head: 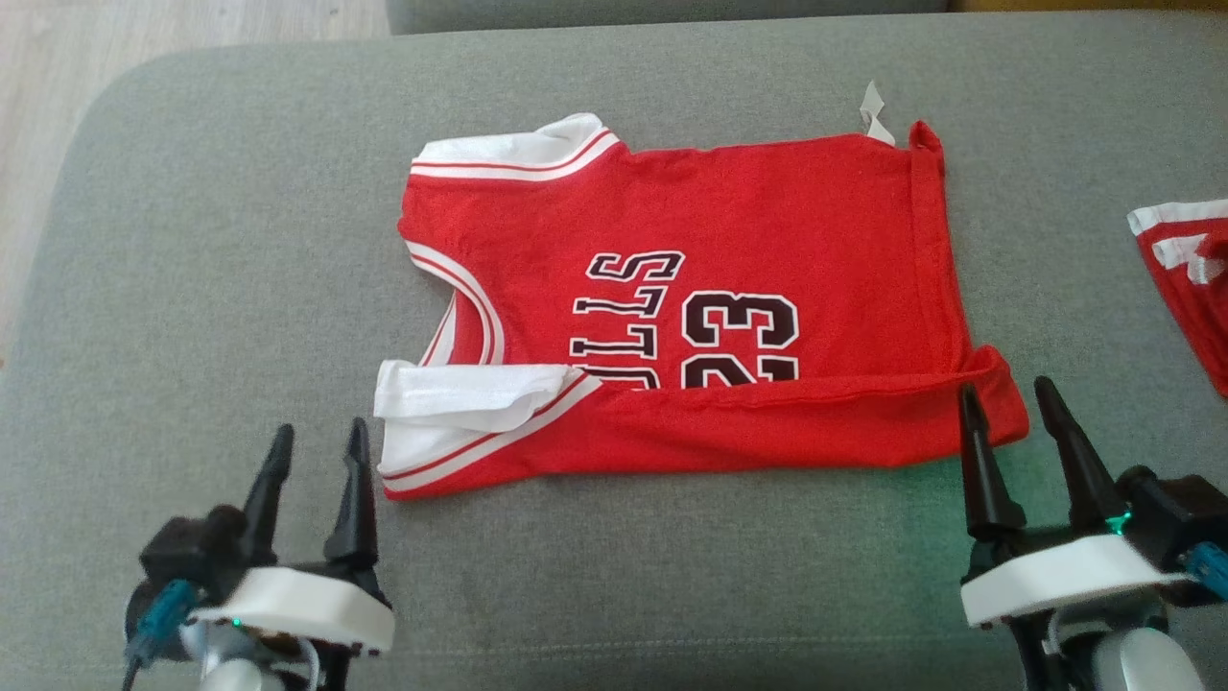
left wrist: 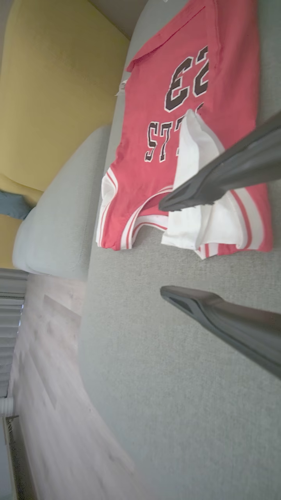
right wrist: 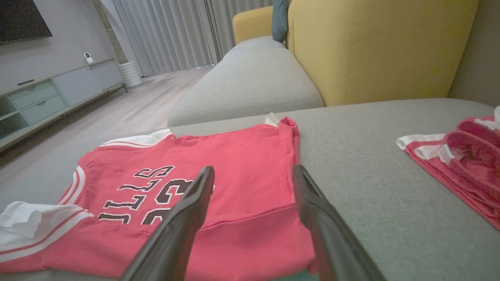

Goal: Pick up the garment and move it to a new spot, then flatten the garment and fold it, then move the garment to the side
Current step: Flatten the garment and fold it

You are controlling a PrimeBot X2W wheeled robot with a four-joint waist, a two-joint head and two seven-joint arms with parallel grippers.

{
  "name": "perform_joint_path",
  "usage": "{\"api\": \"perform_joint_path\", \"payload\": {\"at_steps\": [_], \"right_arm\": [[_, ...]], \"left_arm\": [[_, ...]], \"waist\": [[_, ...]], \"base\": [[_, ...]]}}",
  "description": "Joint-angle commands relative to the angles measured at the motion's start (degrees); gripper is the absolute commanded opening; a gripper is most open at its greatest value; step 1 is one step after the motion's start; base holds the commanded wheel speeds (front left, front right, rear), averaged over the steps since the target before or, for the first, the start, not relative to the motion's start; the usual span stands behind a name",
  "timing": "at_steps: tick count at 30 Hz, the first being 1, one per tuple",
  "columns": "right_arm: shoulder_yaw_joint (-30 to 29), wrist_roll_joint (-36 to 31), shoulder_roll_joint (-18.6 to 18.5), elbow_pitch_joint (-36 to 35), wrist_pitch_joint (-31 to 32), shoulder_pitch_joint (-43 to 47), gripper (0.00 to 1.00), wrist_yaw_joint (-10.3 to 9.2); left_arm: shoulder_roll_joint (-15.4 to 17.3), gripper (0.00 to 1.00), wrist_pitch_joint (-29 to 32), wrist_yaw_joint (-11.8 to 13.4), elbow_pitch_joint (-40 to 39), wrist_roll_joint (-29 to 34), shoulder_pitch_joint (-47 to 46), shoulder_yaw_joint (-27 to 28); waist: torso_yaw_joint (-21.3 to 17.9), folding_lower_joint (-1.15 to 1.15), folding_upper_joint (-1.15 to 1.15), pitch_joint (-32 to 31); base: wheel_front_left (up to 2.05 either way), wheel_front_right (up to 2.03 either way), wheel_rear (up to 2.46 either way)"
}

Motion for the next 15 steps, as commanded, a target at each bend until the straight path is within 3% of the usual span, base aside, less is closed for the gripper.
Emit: {"api": "perform_joint_path", "payload": {"at_steps": [1,15], "right_arm": [[0.82,0.33,-0.52,-1.33,0.40,-0.74,1.00,-0.04],[-4.31,1.33,-1.90,7.71,5.00,-4.53,1.00,-0.04]], "left_arm": [[0.28,1.00,-0.33,-0.32,-1.15,0.01,-1.44,1.42],[-0.97,1.00,4.54,-5.55,9.18,-5.96,-5.43,-0.32]], "waist": [[-0.01,0.00,0.00,0.15],[0.32,0.00,0.00,5.76]], "base": [[0.00,0.00,0.00],[0.00,0.00,0.00]]}}
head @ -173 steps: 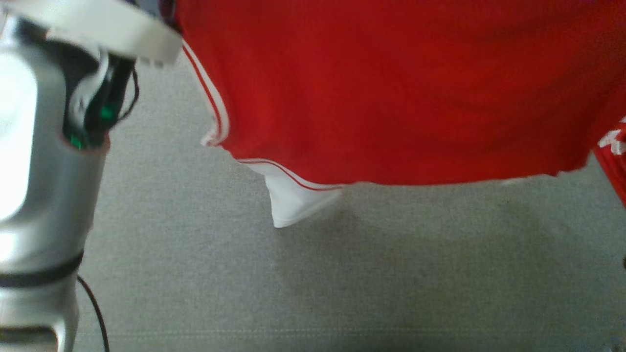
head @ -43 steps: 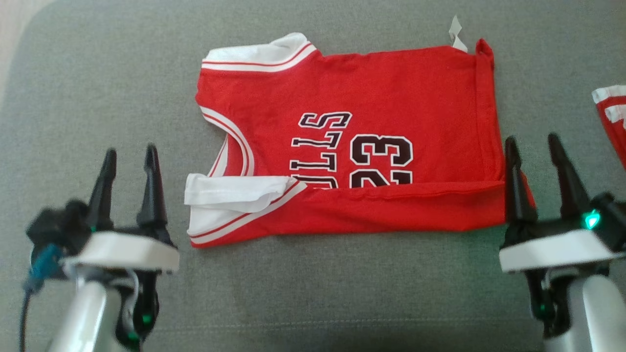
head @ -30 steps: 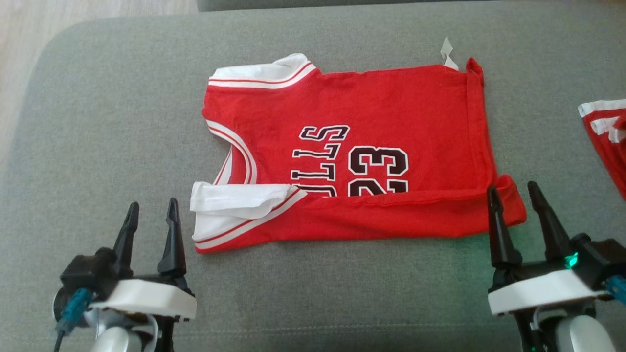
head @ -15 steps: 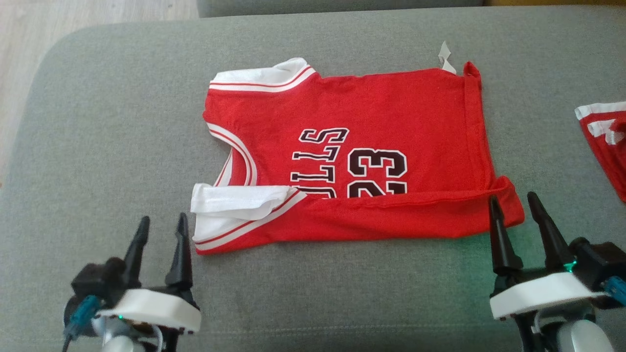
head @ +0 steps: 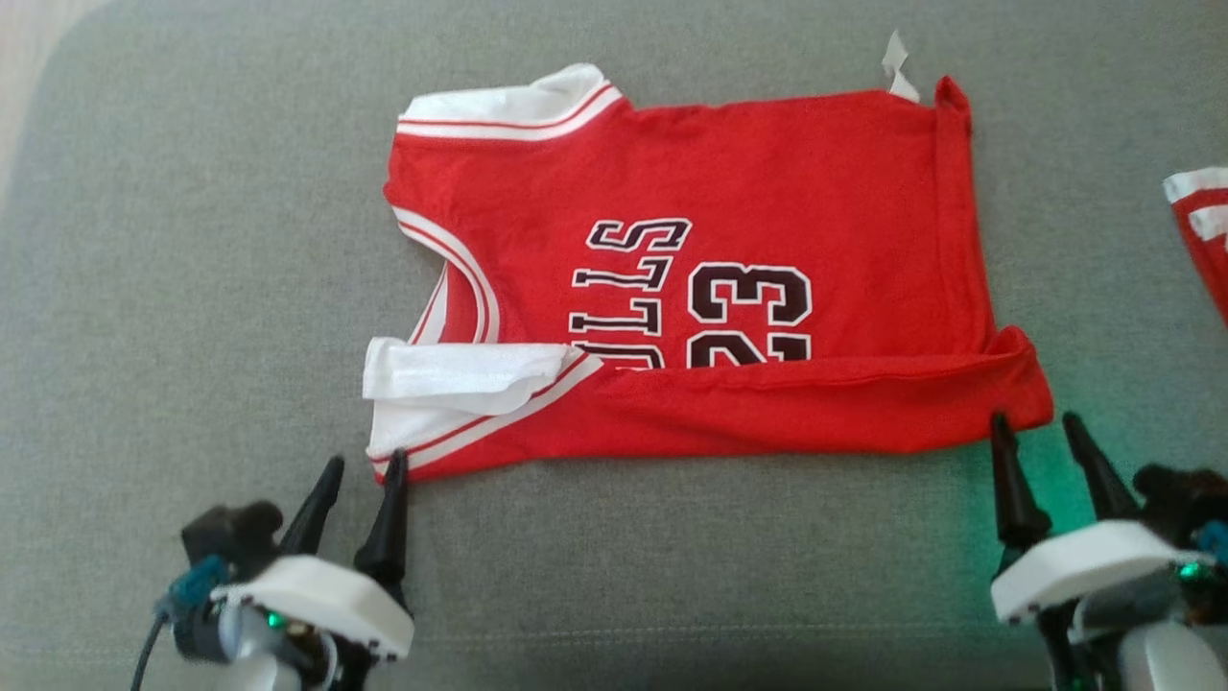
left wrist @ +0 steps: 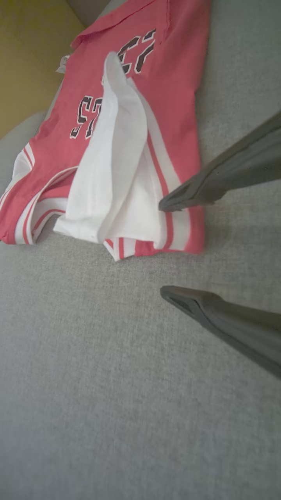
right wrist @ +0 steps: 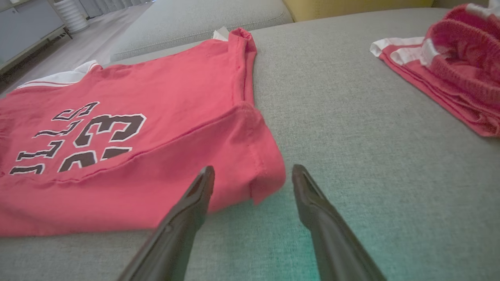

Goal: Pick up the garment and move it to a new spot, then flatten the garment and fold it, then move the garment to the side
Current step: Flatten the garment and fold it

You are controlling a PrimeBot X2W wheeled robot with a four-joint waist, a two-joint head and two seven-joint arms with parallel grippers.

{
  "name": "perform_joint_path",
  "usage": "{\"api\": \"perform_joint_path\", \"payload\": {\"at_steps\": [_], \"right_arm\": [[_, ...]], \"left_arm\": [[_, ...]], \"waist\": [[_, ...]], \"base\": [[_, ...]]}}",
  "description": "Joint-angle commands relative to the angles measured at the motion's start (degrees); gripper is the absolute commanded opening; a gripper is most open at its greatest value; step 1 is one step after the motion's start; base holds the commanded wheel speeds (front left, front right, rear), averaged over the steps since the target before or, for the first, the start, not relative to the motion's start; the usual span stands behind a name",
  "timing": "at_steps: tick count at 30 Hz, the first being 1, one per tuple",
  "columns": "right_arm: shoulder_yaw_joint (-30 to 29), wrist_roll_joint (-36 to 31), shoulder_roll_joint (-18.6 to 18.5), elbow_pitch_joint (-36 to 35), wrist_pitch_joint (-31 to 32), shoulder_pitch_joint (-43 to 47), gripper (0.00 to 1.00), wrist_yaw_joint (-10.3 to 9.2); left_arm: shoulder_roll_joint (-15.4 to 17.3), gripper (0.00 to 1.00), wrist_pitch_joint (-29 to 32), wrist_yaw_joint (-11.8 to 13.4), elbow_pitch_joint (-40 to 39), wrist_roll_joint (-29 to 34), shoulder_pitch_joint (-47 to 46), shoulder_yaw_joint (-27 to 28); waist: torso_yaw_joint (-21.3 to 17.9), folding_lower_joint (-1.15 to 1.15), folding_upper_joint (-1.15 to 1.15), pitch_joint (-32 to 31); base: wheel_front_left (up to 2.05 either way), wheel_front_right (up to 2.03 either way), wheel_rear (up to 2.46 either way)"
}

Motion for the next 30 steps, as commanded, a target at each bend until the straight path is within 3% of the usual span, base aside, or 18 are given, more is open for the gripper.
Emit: {"api": "perform_joint_path", "payload": {"at_steps": [1,14,15,16,17,25,30], "right_arm": [[0.81,0.59,-1.11,-1.51,0.22,-2.46,1.00,-0.04],[0.87,3.39,-1.32,1.82,9.43,-6.41,0.99,-0.04],[1.00,3.87,-1.21,1.90,10.49,-6.50,0.47,-0.04],[1.00,3.87,-1.21,1.90,10.49,-6.50,0.47,-0.04],[1.03,4.07,-1.17,1.91,11.41,-6.56,0.00,-0.04],[-0.05,5.76,-0.50,-1.42,12.84,-5.09,0.00,-0.04],[-0.83,6.58,0.04,-5.26,15.77,-0.10,0.00,-0.04]], "left_arm": [[0.34,1.00,-0.03,-0.41,-0.99,-0.47,-2.58,1.52],[0.29,1.00,6.39,-4.00,3.00,-3.63,-6.12,-1.48],[0.49,0.39,6.83,-4.12,2.98,-3.64,-6.25,-1.73],[0.49,0.39,6.83,-4.12,2.98,-3.64,-6.25,-1.73],[0.61,0.00,7.32,-4.20,2.98,-3.70,-6.33,-1.96],[2.08,0.00,7.14,-2.92,0.24,-3.29,-5.44,-1.47],[4.06,0.00,8.38,-0.04,-5.31,-3.09,-1.10,-0.24]], "waist": [[0.20,0.00,0.00,0.92],[0.37,0.00,0.00,3.25],[0.36,0.00,0.00,3.31],[0.36,0.00,0.00,3.31],[0.38,0.00,0.00,3.35],[0.68,0.00,0.00,2.71],[0.86,0.00,0.00,0.10]], "base": [[0.00,0.00,0.00],[0.00,0.00,0.00],[0.00,0.00,0.00],[0.00,0.00,0.00],[0.00,0.00,0.00],[0.00,0.00,0.00],[0.00,0.00,0.00]]}}
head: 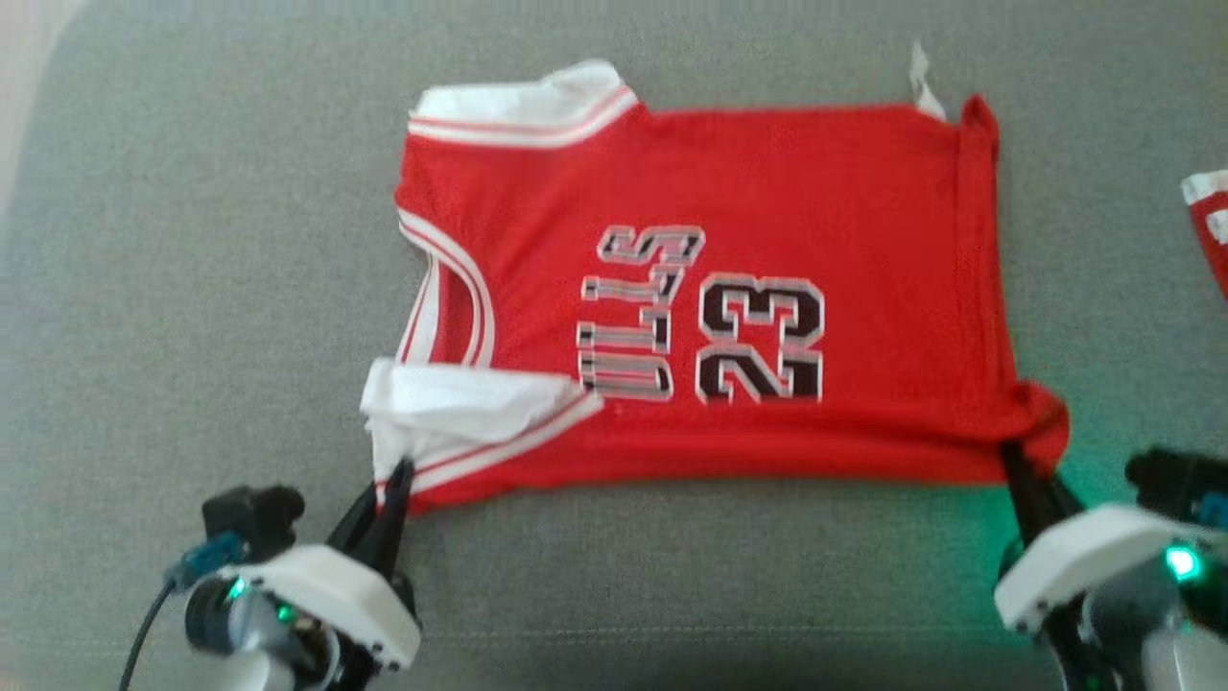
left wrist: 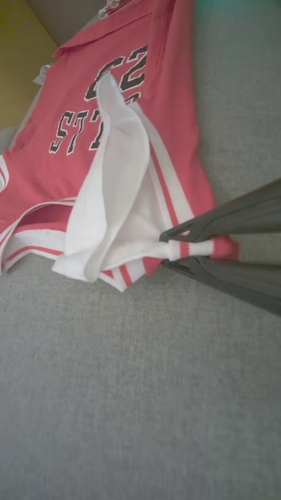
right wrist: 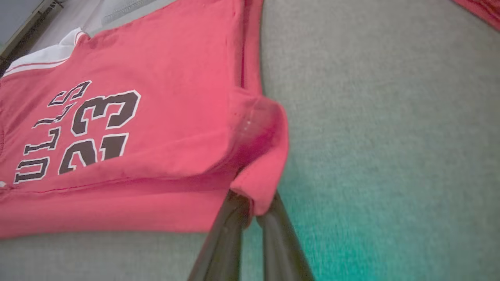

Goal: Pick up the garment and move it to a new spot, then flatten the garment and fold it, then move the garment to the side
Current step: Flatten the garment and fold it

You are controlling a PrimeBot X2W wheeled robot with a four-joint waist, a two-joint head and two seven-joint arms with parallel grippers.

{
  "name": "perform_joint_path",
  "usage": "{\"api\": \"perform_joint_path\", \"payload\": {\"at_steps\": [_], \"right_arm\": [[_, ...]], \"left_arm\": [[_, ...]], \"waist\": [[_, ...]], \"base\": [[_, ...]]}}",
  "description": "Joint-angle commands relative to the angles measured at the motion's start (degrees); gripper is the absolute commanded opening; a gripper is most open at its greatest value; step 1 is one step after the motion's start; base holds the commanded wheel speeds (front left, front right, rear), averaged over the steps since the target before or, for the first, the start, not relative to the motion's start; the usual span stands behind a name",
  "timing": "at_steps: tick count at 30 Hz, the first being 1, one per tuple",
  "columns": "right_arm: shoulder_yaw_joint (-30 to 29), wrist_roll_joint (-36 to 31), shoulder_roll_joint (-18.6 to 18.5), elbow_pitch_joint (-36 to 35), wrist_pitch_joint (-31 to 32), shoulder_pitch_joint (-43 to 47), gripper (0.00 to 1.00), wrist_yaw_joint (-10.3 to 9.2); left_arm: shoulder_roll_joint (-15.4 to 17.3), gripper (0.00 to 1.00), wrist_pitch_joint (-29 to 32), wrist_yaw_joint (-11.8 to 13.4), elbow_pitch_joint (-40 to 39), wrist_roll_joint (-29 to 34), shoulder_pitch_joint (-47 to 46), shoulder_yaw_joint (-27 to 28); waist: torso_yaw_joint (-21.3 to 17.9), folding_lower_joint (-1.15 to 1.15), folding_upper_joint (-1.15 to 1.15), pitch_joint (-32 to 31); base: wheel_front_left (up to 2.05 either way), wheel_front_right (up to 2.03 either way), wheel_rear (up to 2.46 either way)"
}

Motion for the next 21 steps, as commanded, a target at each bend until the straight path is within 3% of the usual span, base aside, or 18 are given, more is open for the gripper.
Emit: {"api": "perform_joint_path", "payload": {"at_steps": [1,9,10,11,15,21], "right_arm": [[0.39,0.42,-0.44,-2.66,0.52,1.07,0.00,-0.04],[-0.96,1.04,-0.02,-6.62,3.72,6.69,0.00,-0.04],[-0.96,1.06,0.02,-6.89,3.70,6.86,0.41,-0.04],[-0.94,1.03,0.04,-6.97,3.82,7.00,1.00,-0.04],[-0.09,-0.03,0.10,-8.66,1.23,6.42,1.00,-0.04],[0.17,-4.63,0.14,-13.87,-6.39,4.88,1.00,-0.04]], "left_arm": [[1.87,0.00,0.20,0.75,-2.66,0.18,0.27,2.91],[3.72,0.00,4.51,4.05,-9.32,-0.43,6.20,3.59],[3.67,0.30,4.85,4.23,-9.67,-0.56,6.44,3.52],[3.51,1.00,5.37,4.35,-9.82,-0.81,6.62,3.35],[2.95,1.00,4.62,5.32,-10.47,-0.49,6.51,3.40],[2.95,1.00,-3.33,8.40,-12.72,4.41,4.85,4.78]], "waist": [[0.08,0.00,0.00,-0.96],[0.00,0.00,0.00,-3.49],[-0.04,0.00,0.00,-3.61],[-0.06,0.00,0.00,-3.75],[-0.25,0.00,0.00,-4.55],[-0.40,0.00,0.00,-6.40]], "base": [[0.00,0.00,0.00],[0.00,0.00,0.00],[0.00,0.00,0.00],[0.00,0.00,0.00],[0.00,0.00,0.00],[0.00,0.00,0.00]]}}
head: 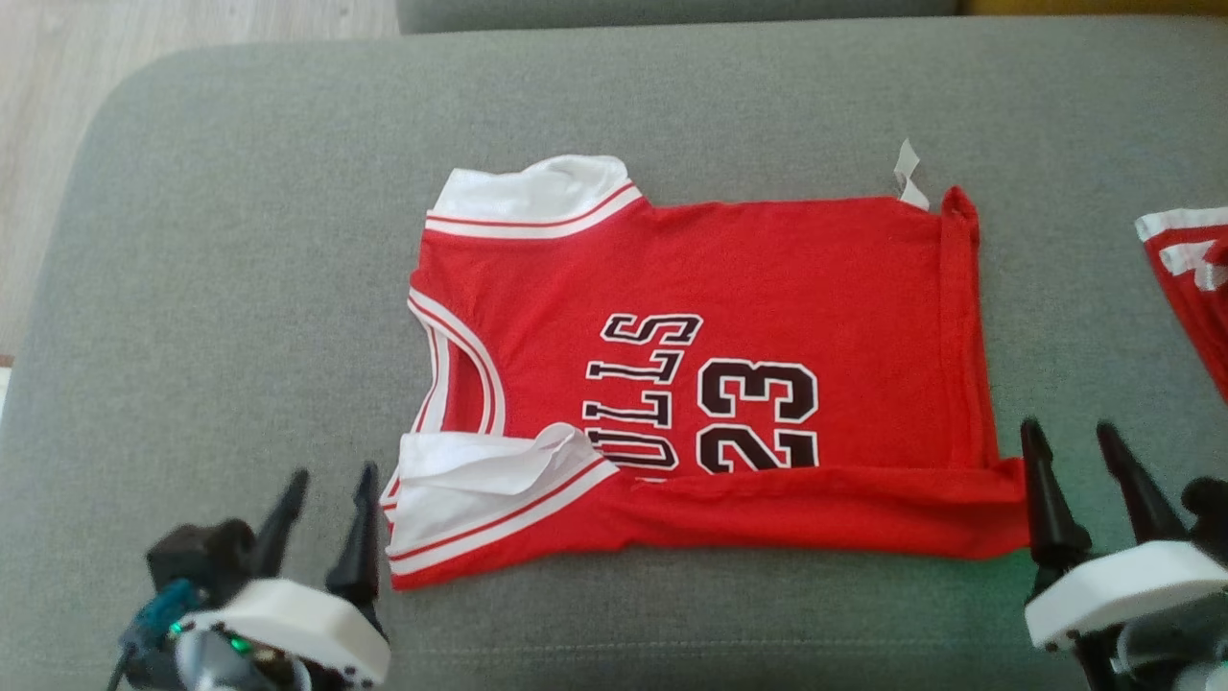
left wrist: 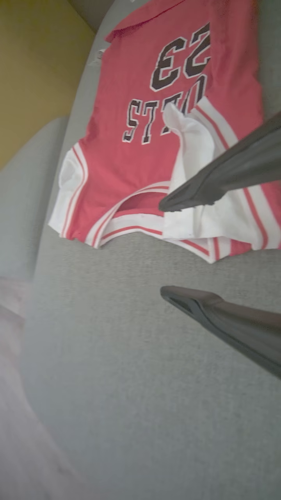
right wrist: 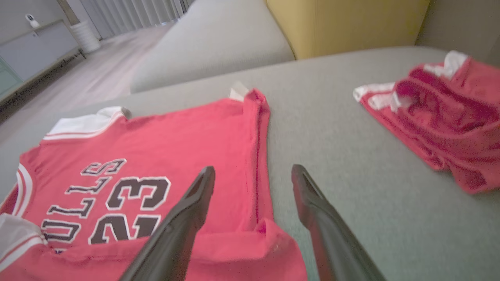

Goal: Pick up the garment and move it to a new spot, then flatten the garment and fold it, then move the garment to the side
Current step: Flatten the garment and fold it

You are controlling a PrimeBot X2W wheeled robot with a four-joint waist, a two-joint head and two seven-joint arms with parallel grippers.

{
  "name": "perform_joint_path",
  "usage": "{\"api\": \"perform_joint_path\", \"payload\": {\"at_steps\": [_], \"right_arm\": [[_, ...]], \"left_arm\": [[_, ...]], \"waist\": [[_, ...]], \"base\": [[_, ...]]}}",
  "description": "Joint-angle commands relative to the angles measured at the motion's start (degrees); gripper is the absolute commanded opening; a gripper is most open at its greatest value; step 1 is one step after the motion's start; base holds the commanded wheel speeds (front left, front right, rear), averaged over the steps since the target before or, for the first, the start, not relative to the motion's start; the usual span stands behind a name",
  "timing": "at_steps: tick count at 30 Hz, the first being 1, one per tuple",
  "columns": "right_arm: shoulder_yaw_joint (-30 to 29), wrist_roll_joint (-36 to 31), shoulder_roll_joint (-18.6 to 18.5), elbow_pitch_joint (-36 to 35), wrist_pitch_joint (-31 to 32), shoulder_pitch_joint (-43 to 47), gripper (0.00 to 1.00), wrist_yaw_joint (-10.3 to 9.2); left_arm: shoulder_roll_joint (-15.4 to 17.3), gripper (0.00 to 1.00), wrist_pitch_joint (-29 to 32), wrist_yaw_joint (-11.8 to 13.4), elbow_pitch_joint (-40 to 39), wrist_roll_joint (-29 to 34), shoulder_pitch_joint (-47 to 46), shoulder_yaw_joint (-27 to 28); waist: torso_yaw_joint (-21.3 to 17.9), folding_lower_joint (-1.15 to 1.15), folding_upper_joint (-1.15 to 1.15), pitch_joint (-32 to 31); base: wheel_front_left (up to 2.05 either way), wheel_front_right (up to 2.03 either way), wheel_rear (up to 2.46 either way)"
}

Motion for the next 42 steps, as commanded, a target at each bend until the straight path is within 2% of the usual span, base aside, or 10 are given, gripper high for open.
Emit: {"api": "perform_joint_path", "payload": {"at_steps": [1,7,15,22,26,31,32,35,39,42], "right_arm": [[2.01,-1.37,-0.61,-4.14,-2.49,-2.73,1.00,-0.04],[5.37,-3.73,-0.74,-9.93,-6.93,-4.91,1.00,-0.04],[5.96,-3.55,-0.71,-10.43,-6.60,-4.93,1.00,-0.04],[5.85,-3.04,-0.66,-10.15,-6.75,-5.00,1.00,-0.04],[5.94,-2.76,-0.63,-10.45,-6.51,-5.82,1.00,-0.04],[6.06,-2.95,-0.61,-10.73,-6.55,-7.85,1.00,-0.04],[6.25,-2.94,-0.60,-10.74,-6.57,-8.78,1.00,-0.04],[6.65,-3.07,-0.60,-10.55,-6.79,-10.36,1.00,-0.04],[7.55,-3.19,-0.60,-10.17,-7.28,-12.22,1.00,-0.04],[8.18,-3.04,-0.59,-9.71,-7.62,-13.26,1.00,-0.04]], "left_arm": [[0.65,1.00,-2.74,1.11,-3.08,1.77,-3.22,3.04],[1.62,1.00,-7.12,3.26,-7.11,5.54,-4.94,3.93],[2.12,1.00,-6.58,4.40,-9.73,6.88,-4.74,3.40],[2.24,1.00,-5.71,4.31,-9.54,6.43,-5.09,2.98],[2.25,1.00,-5.01,1.94,-7.93,5.37,-8.81,1.87],[1.41,1.00,-3.62,-3.05,-1.92,4.25,-19.75,-0.75],[0.56,1.00,-3.01,-5.05,1.54,3.72,-25.23,-1.71],[-0.95,1.00,-1.96,-7.97,7.42,3.06,-33.52,-3.14],[-2.67,1.00,-0.96,-10.90,16.36,2.73,-44.11,-4.67],[-3.65,1.00,-0.54,-12.16,23.83,2.67,-50.86,-5.72]], "waist": [[-0.06,0.00,0.00,-0.85],[-0.48,0.00,0.00,-1.91],[-0.54,0.00,0.00,-2.20],[-0.32,0.00,0.00,-1.18],[0.00,0.00,0.00,1.53],[0.20,0.00,0.00,6.53],[-0.05,0.00,0.00,8.56],[-0.67,0.00,0.00,11.30],[-1.97,0.00,0.00,14.37],[-3.09,0.00,0.00,16.11]], "base": [[0.00,0.00,0.00],[0.00,0.00,0.00],[0.00,0.00,0.00],[0.00,0.00,0.00],[0.00,0.00,0.00],[0.00,0.00,0.00],[0.00,0.00,0.00],[0.00,0.00,0.00],[0.00,0.00,0.00],[0.00,0.00,0.00]]}}
